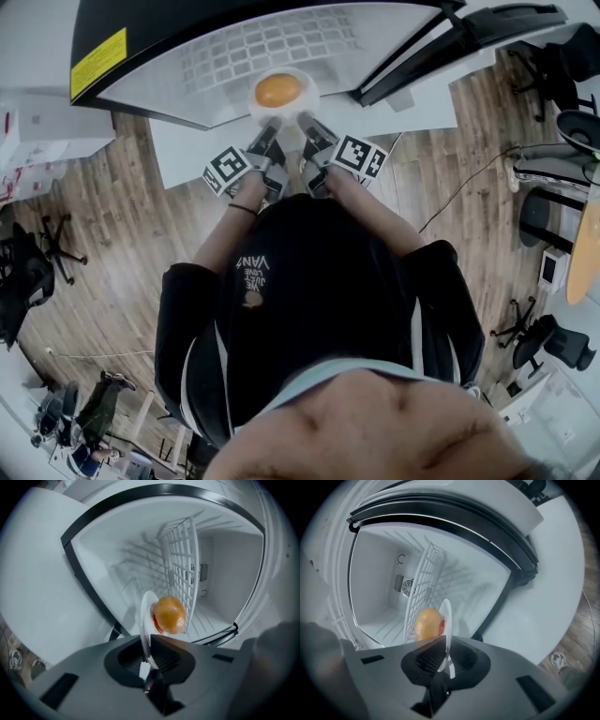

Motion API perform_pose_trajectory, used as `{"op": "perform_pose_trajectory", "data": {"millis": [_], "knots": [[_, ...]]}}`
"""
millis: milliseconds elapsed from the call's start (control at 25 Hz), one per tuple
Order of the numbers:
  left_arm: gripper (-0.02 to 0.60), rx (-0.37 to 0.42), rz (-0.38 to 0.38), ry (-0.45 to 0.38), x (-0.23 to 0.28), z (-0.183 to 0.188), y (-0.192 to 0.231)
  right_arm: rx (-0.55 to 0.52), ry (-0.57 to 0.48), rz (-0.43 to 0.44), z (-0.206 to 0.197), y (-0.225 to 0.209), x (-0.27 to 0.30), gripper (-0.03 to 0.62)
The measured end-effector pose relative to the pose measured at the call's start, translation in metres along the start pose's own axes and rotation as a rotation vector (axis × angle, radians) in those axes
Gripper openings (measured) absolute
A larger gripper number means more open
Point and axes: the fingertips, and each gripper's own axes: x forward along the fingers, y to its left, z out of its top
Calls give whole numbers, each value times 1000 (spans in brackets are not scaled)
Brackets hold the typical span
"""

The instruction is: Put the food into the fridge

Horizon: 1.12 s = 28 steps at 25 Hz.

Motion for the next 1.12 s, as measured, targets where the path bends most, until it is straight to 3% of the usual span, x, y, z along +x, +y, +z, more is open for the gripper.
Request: {"op": "perform_pose_trajectory", "data": {"millis": [1120], "knots": [[31, -22, 82, 14, 21, 5, 38, 5, 57, -43, 0, -38, 26, 23]]}}
